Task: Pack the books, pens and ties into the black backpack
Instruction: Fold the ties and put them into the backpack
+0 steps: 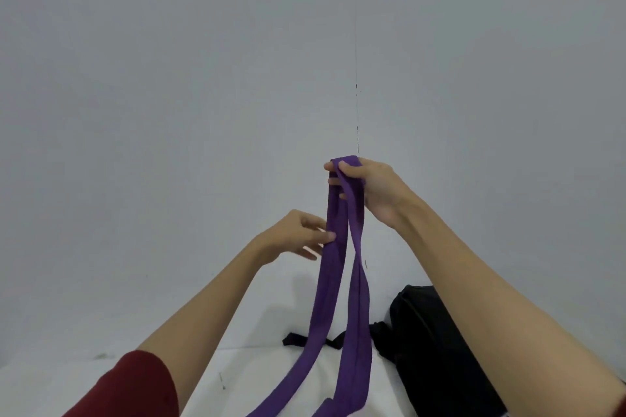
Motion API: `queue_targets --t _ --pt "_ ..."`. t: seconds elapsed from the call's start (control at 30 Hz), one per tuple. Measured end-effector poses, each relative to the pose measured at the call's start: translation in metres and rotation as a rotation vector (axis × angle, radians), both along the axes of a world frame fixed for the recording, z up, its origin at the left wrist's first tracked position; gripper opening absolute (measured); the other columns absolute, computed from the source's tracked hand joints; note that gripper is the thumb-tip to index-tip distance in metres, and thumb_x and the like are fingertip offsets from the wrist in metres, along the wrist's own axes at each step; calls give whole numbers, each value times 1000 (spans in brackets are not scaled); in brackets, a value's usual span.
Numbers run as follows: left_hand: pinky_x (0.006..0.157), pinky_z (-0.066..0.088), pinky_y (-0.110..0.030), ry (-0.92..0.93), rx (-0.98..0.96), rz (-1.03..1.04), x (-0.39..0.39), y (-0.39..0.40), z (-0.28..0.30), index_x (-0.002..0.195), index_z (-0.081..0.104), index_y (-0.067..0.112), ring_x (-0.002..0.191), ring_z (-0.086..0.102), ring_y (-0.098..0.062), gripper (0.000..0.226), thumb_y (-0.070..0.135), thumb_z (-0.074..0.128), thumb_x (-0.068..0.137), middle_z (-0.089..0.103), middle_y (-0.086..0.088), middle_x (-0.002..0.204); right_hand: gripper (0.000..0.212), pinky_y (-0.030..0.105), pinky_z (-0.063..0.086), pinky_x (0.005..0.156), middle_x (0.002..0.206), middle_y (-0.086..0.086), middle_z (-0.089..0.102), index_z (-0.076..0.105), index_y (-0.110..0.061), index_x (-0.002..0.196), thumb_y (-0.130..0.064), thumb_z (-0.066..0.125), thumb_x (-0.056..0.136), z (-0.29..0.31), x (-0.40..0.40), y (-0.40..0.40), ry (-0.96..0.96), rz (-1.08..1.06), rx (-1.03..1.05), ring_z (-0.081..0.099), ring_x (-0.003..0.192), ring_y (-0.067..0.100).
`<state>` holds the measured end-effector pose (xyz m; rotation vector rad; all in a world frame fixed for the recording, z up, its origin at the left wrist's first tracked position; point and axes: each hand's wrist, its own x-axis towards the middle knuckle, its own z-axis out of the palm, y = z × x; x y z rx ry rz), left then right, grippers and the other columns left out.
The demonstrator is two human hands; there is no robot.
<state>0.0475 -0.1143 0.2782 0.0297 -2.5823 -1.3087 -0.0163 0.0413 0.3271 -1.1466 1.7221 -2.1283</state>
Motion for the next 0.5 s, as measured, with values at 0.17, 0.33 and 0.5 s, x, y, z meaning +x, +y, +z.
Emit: queue_targets --t 0.17,0.33,0.5 --pt "58 55 -22 321 239 256 -13 4 -6 95 69 -1 65 67 -17 14 10 64 87 71 -11 82 29 30 51 76 93 5 72 70 -7 96 -33 57 92 -6 0 13 -3 -19 75 68 82 18" --pt "53 51 -19 433 287 272 -7 10 26 94 68 4 64 68 -15 11 11 64 87 70 -4 78 18 27 50 63 74 8 66 65 -10 81 -25 62 90 -22 8 11 -14 19 245 62 59 20" --pt "56 53 -18 499 170 330 0 7 38 91 70 11 61 65 -12 7 11 67 85 69 -2 75 27 26 52 61 75 6 69 66 -9 87 -36 64 87 -24 14 4 -67 29 113 63 61 21"
